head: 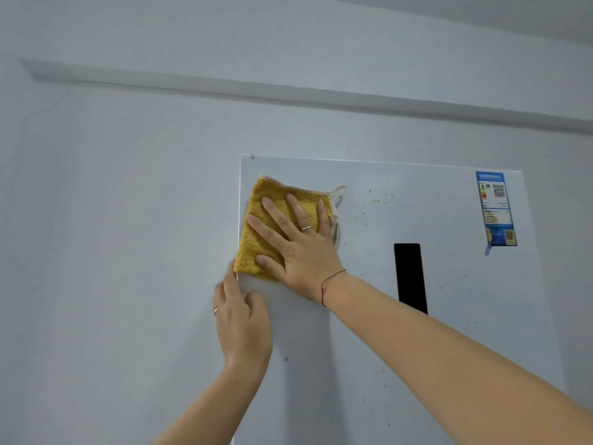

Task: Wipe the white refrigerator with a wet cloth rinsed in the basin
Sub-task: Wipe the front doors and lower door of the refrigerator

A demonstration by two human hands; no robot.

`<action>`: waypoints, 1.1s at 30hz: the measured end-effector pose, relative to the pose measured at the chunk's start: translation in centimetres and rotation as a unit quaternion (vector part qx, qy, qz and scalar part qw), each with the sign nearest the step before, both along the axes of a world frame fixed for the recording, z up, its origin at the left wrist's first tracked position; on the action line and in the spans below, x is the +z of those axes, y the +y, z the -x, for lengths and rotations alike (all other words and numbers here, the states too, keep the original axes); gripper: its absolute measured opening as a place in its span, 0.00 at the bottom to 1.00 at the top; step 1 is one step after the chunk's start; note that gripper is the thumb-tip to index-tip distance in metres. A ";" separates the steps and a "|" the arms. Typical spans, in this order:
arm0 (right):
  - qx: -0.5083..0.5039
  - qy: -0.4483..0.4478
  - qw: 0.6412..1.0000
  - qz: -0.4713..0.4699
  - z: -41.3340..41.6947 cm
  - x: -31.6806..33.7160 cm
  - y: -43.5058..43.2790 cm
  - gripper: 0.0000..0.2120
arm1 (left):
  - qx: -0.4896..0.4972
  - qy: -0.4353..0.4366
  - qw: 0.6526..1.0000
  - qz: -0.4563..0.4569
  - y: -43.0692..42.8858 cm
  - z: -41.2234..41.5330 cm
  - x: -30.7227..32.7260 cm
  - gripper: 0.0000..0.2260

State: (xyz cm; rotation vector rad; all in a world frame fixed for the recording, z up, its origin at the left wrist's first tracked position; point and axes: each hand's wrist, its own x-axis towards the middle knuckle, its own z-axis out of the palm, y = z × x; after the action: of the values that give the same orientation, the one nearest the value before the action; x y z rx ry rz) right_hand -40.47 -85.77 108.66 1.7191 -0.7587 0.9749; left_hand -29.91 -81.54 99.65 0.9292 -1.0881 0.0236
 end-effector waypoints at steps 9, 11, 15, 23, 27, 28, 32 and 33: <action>-0.039 -0.100 0.993 -0.041 6.9 2.7 -1.2 0.30 | 0.091 -0.079 0.990 -0.067 0.4 1.7 1.1 0.42; -0.042 -0.124 0.990 -0.054 9.0 3.1 -1.6 0.31 | 0.103 -0.083 0.989 -0.069 0.3 1.7 1.0 0.44; -0.036 -0.198 0.977 -0.075 14.5 3.4 -2.5 0.33 | 0.109 -0.081 0.988 -0.068 0.1 2.2 1.1 0.45; -0.043 -0.257 0.958 -0.122 25.3 3.6 -4.1 0.34 | 0.130 -0.061 0.987 -0.078 -0.2 3.3 1.1 0.47; -0.039 -0.283 0.947 -0.145 28.2 3.4 -4.6 0.34 | 0.205 -0.089 0.973 -0.056 0.1 4.7 1.2 0.46; -0.040 -0.289 0.945 -0.148 29.2 3.3 -4.7 0.34 | 0.218 -0.105 0.969 -0.043 0.0 5.6 1.4 0.45; -0.038 -0.301 0.939 -0.162 32.0 3.2 -4.7 0.35 | 0.247 -0.228 0.942 -0.014 -1.3 8.7 1.7 0.44; -0.042 -0.302 0.938 -0.165 32.5 3.2 -4.7 0.34 | 0.254 -0.265 0.930 -0.010 -1.7 9.6 1.7 0.43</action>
State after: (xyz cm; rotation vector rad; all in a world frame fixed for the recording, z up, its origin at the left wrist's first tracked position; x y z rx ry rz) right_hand -72.95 -90.51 111.86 1.6490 -1.4492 1.3996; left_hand -39.48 -83.25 101.36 1.2430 -1.3092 0.7289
